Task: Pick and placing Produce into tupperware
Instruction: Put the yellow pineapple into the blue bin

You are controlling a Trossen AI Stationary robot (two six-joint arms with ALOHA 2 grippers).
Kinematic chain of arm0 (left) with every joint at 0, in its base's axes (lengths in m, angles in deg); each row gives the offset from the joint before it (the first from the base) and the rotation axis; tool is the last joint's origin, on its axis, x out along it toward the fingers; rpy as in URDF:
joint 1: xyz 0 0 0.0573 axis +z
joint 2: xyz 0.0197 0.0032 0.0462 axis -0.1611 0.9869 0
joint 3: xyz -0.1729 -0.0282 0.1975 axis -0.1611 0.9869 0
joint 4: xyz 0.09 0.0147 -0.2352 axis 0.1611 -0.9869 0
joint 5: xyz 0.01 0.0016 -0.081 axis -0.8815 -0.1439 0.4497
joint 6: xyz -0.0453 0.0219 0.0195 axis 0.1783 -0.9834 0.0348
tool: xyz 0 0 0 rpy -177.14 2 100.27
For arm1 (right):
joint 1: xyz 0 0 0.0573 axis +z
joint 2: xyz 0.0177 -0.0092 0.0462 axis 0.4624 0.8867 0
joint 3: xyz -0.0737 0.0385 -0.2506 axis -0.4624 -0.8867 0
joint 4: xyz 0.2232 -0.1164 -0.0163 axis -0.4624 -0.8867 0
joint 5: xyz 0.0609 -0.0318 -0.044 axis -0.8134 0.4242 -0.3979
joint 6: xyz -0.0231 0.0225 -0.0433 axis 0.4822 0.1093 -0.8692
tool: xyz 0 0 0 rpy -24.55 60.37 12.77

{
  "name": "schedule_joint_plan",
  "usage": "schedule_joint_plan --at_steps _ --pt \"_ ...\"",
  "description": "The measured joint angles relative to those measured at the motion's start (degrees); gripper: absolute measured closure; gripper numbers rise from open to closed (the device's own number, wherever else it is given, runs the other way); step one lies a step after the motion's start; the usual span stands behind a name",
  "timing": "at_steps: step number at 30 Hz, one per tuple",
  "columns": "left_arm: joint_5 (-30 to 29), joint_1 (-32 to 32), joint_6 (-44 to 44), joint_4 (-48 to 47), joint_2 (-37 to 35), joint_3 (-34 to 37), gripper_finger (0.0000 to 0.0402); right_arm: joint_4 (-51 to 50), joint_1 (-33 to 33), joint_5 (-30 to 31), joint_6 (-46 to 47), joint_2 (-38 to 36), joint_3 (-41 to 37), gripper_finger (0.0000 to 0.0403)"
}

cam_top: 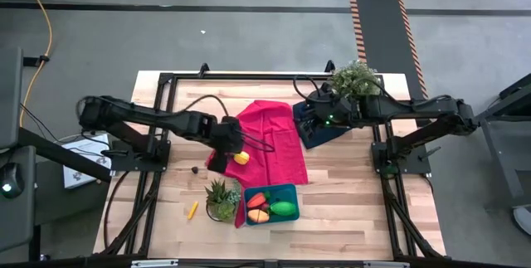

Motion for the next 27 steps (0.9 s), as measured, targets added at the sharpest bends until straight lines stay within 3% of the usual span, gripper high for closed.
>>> schedule_joint_plan --at_steps 11,27 --pt "0.7 0.0 -1.5 0.3 7.0 0.0 0.0128 -6.4 0.3 -0.8 0.0 -0.9 0.0 0.0160" --pt "2.6 0.4 -2.7 4.6 10.4 0.0 0.0107 -8.8 0.3 -0.3 2.1 -5.6 0.0 0.0160"
